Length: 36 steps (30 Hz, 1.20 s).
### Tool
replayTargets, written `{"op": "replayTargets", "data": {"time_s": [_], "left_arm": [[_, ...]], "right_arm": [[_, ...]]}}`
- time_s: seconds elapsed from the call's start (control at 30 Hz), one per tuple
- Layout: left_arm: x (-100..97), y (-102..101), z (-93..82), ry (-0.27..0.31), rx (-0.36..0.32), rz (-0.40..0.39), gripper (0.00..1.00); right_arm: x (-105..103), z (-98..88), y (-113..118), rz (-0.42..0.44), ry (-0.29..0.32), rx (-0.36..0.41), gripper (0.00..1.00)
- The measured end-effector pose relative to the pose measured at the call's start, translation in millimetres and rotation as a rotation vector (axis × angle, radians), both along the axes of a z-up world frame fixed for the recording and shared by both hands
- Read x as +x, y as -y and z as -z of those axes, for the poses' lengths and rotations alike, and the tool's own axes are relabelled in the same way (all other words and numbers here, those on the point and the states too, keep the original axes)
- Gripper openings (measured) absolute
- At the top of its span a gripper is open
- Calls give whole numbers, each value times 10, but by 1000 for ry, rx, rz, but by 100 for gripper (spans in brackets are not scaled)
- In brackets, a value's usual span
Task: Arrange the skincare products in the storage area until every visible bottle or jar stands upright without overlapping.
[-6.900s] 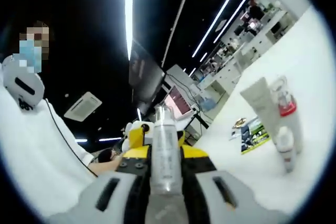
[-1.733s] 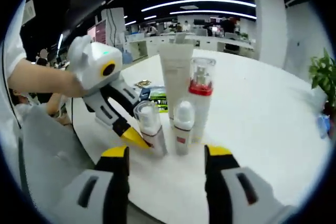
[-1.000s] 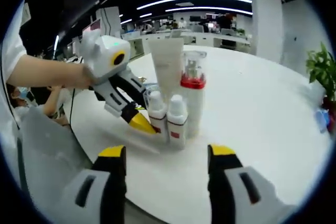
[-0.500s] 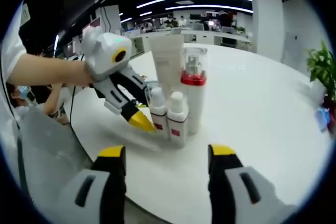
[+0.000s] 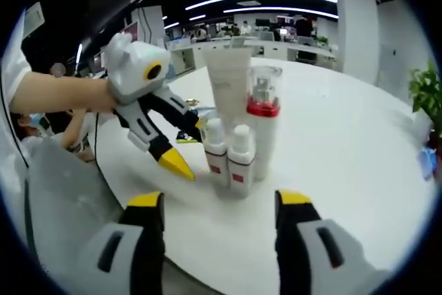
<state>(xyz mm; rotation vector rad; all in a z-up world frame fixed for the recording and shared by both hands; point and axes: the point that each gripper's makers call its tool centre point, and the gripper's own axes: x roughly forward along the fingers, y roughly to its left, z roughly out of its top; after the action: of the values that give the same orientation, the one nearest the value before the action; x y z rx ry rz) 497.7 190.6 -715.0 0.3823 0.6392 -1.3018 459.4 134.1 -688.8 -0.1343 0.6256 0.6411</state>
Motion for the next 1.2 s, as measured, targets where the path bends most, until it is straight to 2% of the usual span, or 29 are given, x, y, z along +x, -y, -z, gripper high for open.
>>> {"op": "replayTargets", "data": {"time_s": [0.23, 0.53, 0.67, 0.87, 1.2], "left_arm": [[-61, -218, -36, 1, 28, -65, 44], [-138, -454, -131, 10, 27, -197, 56], [-191, -570, -136, 1, 34, -254, 58], [-258, -711, -214, -3, 11, -335, 64], [-394, -972, -283, -24, -14, -458, 67]], "right_arm": [[29, -76, -75, -25, 15, 15, 68], [-34, -117, -105, -52, 16, 27, 70], [-43, -166, -95, -52, 27, 44, 73], [-38, -214, -53, -57, 38, 47, 76], [-49, -263, 58, -35, 39, 64, 79]]}}
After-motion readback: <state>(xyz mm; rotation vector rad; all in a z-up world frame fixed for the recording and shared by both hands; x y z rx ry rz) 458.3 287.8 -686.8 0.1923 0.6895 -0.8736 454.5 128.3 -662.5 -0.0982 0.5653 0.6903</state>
